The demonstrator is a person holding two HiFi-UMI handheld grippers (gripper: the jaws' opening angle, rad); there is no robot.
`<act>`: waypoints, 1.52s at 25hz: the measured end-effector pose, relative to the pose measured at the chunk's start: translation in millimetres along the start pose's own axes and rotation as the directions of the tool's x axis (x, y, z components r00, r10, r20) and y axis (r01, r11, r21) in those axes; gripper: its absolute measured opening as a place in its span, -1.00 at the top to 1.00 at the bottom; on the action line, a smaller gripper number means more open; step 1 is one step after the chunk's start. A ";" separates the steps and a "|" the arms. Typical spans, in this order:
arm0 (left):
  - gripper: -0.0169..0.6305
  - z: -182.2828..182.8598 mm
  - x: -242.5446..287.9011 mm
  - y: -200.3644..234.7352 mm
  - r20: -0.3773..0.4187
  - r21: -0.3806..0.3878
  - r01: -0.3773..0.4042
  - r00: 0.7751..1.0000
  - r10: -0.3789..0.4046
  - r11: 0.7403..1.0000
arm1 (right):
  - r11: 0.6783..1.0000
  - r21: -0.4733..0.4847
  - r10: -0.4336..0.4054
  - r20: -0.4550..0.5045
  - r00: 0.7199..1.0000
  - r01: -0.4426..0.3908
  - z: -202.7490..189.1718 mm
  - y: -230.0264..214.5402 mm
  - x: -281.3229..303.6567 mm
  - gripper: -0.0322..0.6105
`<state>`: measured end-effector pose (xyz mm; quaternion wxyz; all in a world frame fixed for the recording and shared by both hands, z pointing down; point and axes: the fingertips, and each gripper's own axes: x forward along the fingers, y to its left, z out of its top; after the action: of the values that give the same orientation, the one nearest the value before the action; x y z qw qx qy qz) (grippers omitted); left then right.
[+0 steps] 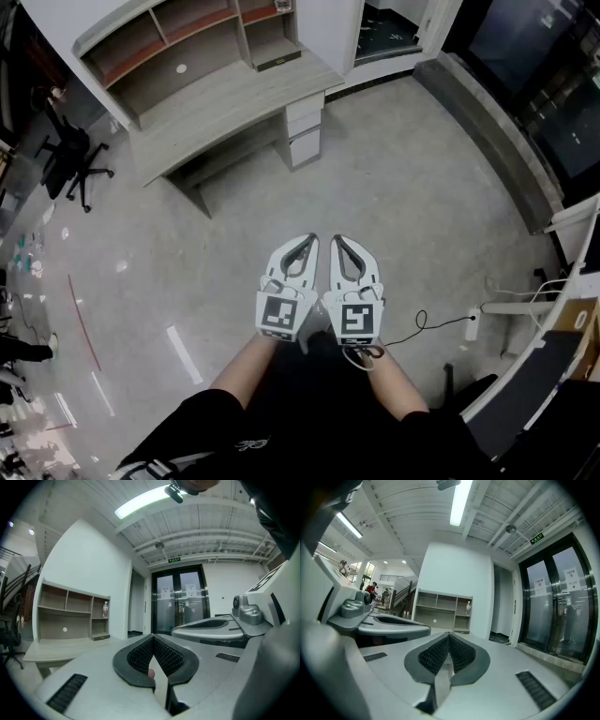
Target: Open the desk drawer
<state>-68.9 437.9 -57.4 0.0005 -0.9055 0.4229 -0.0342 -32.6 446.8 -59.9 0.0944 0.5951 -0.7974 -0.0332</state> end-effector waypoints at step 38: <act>0.94 -42.1 71.6 -7.4 -0.129 -0.021 -0.119 0.985 0.116 0.993 | 0.985 0.084 0.155 -0.048 0.987 -0.150 -49.7 -60.1 43.0 0.88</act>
<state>-20.1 389.0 -10.8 -0.0376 -0.8749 0.4752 -0.0856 21.7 391.3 -16.4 0.0944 0.5362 -0.8385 0.0221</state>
